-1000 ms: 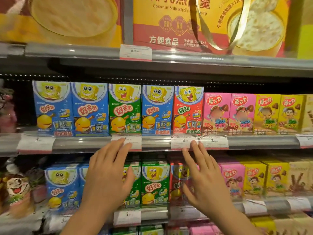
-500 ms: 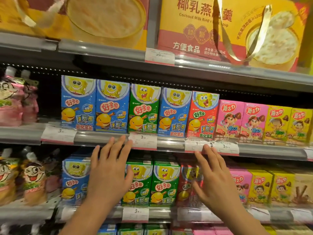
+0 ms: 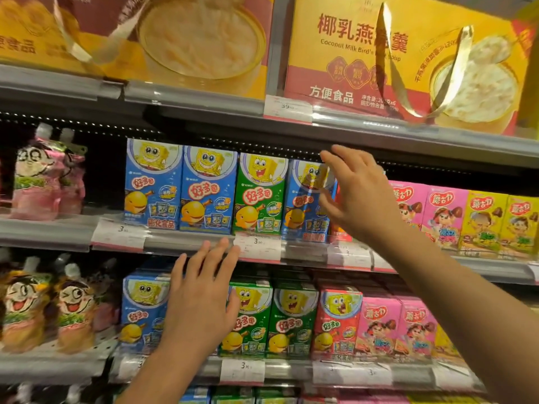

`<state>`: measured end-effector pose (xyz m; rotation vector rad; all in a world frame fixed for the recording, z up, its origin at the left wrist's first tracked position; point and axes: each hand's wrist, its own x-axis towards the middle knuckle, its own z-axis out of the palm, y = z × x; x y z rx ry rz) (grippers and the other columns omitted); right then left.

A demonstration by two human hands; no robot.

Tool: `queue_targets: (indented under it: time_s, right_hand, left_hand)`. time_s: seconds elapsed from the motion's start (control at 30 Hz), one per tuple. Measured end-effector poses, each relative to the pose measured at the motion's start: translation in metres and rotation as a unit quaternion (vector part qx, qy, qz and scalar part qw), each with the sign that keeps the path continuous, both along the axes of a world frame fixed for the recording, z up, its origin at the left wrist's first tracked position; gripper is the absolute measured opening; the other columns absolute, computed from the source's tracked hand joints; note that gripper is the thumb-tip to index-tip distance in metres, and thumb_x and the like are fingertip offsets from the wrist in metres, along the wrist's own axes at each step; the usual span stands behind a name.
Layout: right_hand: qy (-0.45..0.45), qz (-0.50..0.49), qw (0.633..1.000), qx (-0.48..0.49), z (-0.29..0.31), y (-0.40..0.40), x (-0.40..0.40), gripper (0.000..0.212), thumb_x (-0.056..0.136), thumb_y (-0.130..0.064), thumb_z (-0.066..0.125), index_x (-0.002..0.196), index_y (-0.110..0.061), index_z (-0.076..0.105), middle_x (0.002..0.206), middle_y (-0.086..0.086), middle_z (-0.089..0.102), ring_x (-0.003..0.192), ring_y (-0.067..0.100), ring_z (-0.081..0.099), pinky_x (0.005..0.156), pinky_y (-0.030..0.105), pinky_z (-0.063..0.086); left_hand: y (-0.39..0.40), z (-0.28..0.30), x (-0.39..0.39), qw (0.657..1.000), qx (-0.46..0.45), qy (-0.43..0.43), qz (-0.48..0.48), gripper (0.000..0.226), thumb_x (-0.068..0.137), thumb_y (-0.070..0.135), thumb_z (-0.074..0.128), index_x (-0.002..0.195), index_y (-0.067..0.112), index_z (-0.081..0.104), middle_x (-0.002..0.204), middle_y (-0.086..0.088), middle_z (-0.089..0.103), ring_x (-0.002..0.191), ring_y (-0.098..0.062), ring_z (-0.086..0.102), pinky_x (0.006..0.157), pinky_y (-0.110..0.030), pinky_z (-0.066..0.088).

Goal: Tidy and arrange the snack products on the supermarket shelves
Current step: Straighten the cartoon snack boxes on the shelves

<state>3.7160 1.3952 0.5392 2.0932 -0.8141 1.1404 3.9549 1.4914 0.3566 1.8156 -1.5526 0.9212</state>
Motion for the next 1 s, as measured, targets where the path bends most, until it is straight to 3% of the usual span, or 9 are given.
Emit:
queue_targets:
  time_s: [0.13, 0.27, 0.37, 0.53, 0.67, 0.77, 0.87, 1.0]
  right_hand:
    - [0.035, -0.056, 0.997, 0.028, 0.019, -0.008, 0.013, 0.067, 0.092, -0.038, 0.063, 0.15, -0.011, 0.042, 0.156, 0.013, 0.041, 0.144, 0.034, 0.032, 0.117, 0.05, 0.031]
    - [0.054, -0.053, 0.996, 0.051, 0.017, -0.007, 0.018, 0.057, 0.091, -0.037, 0.064, 0.14, -0.009, 0.053, 0.151, 0.013, 0.047, 0.143, 0.035, 0.035, 0.117, 0.05, 0.03]
    - [0.034, -0.023, 0.998, 0.042, 0.015, 0.001, 0.012, 0.048, 0.09, -0.035, 0.066, 0.132, -0.013, 0.054, 0.139, 0.008, 0.055, 0.132, 0.03, 0.044, 0.108, 0.043, 0.037]
    - [0.019, 0.013, 0.999, 0.043, 0.013, 0.017, 0.0, 0.038, 0.09, -0.034, 0.068, 0.122, -0.02, 0.053, 0.119, 0.003, 0.064, 0.104, 0.025, 0.058, 0.075, 0.033, 0.038]
    - [0.027, 0.017, 0.998, 0.044, 0.015, 0.025, -0.01, 0.048, 0.087, -0.029, 0.075, 0.129, -0.018, 0.054, 0.121, 0.003, 0.063, 0.108, 0.028, 0.055, 0.076, 0.033, 0.037]
    - [0.097, 0.028, 0.993, 0.065, 0.018, 0.03, -0.021, 0.061, 0.077, -0.037, 0.084, 0.131, -0.019, 0.06, 0.117, 0.004, 0.058, 0.105, 0.027, 0.053, 0.076, 0.033, 0.036]
    - [0.144, 0.044, 0.987, 0.052, 0.016, 0.034, -0.037, 0.057, 0.076, -0.038, 0.085, 0.126, -0.021, 0.063, 0.113, 0.003, 0.053, 0.1, 0.025, 0.052, 0.073, 0.035, 0.041]
    - [0.103, 0.149, 0.982, 0.061, 0.013, 0.041, -0.071, 0.048, 0.08, -0.039, 0.079, 0.12, -0.022, 0.06, 0.114, -0.004, 0.055, 0.096, 0.018, 0.056, 0.074, 0.036, 0.046]
  left_hand:
    - [0.0, -0.002, 0.0, 1.0, -0.009, 0.003, -0.005, 0.074, 0.081, 0.033, 0.056, 0.153, 0.021, 0.04, 0.156, -0.002, 0.041, 0.143, -0.031, 0.037, 0.114, -0.06, 0.032]
    - [-0.002, -0.004, 0.0, 1.0, -0.017, 0.007, -0.01, 0.073, 0.082, 0.032, 0.056, 0.152, 0.021, 0.04, 0.155, -0.002, 0.04, 0.144, -0.031, 0.037, 0.115, -0.06, 0.03]
    - [-0.002, -0.004, 0.002, 1.0, -0.021, 0.007, -0.012, 0.072, 0.082, 0.032, 0.056, 0.152, 0.021, 0.041, 0.156, -0.002, 0.041, 0.143, -0.032, 0.038, 0.115, -0.06, 0.031]
    - [-0.003, -0.005, 0.003, 1.0, -0.026, 0.002, -0.014, 0.072, 0.083, 0.032, 0.055, 0.152, 0.02, 0.042, 0.156, -0.003, 0.042, 0.143, -0.032, 0.038, 0.115, -0.06, 0.031]
    - [-0.002, -0.005, 0.001, 0.999, -0.028, 0.007, -0.015, 0.072, 0.083, 0.032, 0.054, 0.152, 0.021, 0.041, 0.155, -0.002, 0.041, 0.144, -0.031, 0.037, 0.116, -0.059, 0.029]
    - [-0.001, -0.004, 0.0, 0.999, -0.029, 0.009, -0.013, 0.072, 0.083, 0.032, 0.055, 0.152, 0.022, 0.041, 0.156, -0.002, 0.041, 0.145, -0.03, 0.035, 0.116, -0.059, 0.029]
    - [0.001, -0.003, -0.004, 1.0, -0.026, 0.016, -0.006, 0.071, 0.083, 0.031, 0.056, 0.152, 0.022, 0.041, 0.155, -0.001, 0.041, 0.145, -0.03, 0.035, 0.115, -0.059, 0.031]
    - [0.002, 0.002, -0.011, 0.999, -0.022, 0.028, 0.005, 0.072, 0.08, 0.032, 0.058, 0.15, 0.022, 0.043, 0.153, -0.001, 0.043, 0.142, -0.031, 0.038, 0.112, -0.059, 0.037]
